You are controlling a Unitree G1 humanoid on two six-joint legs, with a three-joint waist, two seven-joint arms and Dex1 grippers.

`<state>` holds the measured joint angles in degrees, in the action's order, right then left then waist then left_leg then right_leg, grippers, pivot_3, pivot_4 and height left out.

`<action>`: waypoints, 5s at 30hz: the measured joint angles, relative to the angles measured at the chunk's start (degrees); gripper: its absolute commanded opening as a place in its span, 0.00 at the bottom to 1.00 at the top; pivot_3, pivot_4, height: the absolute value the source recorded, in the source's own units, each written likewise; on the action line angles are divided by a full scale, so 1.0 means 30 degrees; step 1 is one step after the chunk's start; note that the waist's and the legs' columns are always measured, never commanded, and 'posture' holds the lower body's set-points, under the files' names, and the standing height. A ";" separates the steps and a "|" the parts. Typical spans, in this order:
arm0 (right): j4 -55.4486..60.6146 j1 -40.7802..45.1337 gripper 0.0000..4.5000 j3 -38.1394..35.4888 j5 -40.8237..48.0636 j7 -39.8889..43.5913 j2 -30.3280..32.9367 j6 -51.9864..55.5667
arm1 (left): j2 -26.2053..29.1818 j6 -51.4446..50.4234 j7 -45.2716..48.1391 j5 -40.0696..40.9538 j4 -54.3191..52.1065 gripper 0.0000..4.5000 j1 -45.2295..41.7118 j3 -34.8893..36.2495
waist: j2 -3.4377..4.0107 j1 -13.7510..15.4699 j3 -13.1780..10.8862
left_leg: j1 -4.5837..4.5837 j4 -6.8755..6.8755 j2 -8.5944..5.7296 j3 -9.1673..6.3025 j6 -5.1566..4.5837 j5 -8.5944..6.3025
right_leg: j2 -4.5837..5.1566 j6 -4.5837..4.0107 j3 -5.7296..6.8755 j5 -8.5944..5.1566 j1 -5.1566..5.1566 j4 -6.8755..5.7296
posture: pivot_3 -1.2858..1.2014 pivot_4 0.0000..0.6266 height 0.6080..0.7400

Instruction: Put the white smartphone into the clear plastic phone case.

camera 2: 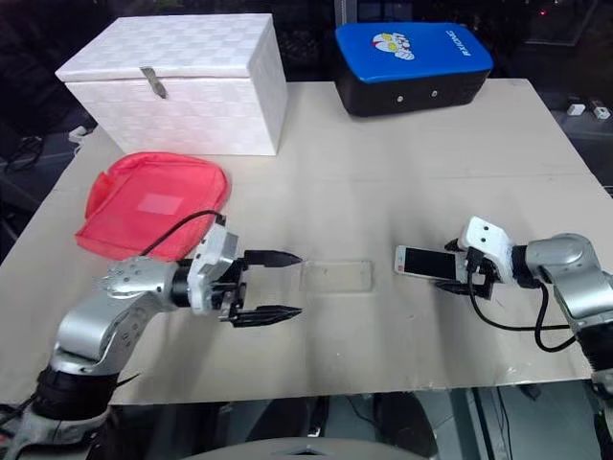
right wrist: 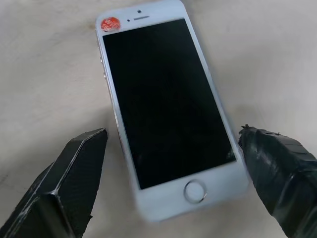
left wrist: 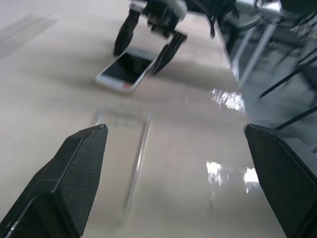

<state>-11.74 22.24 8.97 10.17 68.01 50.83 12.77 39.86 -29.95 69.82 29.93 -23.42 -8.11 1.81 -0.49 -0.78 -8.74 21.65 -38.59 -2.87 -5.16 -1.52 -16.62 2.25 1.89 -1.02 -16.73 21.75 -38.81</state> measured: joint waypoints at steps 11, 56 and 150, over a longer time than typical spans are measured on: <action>-0.2632 0.1130 0.64 0.0070 -0.0514 0.1196 -0.0984 -0.1927 | 0.0484 0.0349 -0.1789 0.0538 -0.0956 1.00 0.2513 0.1490 | -0.0058 -0.0014 0.0045 | -0.0056 0.0015 0.0015 0.0008 -0.0003 -0.0006 | -0.0006 -0.0033 -0.0009 0.0030 -0.0027 -0.0008 | 0.52 0.24 1.00; 1.0237 0.2306 0.99 0.6105 -0.3801 -0.1256 -0.3142 0.6153 | 0.0199 0.4661 -0.2940 -0.1676 0.3488 1.00 0.2760 0.0702 | 0.0095 0.0047 -0.0043 | 0.0272 0.0047 -0.0006 0.0013 0.0036 0.0019 | 0.0003 -0.0031 -0.0016 0.0030 0.0341 -0.0013 | 0.52 0.24 1.00; 1.2986 0.0078 0.00 -0.0159 -0.1185 -0.3125 -0.2435 0.8792 | -0.1476 0.5891 -0.0751 -0.5603 0.8965 0.02 -0.2987 -0.4030 | 0.0119 0.0487 0.0096 | 0.0236 -0.0016 -0.0023 -0.0052 0.0064 0.0045 | -0.0001 -0.0028 0.0047 0.0034 0.0264 -0.0061 | 0.52 0.24 1.00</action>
<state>27.22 22.47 8.50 6.62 58.64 43.52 39.15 35.44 -12.27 67.57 13.12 3.47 -17.08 -10.28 -0.13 0.69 -8.46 22.36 -38.64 -2.94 -5.32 -1.33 -16.49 2.25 1.81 -0.88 -16.62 22.54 -38.99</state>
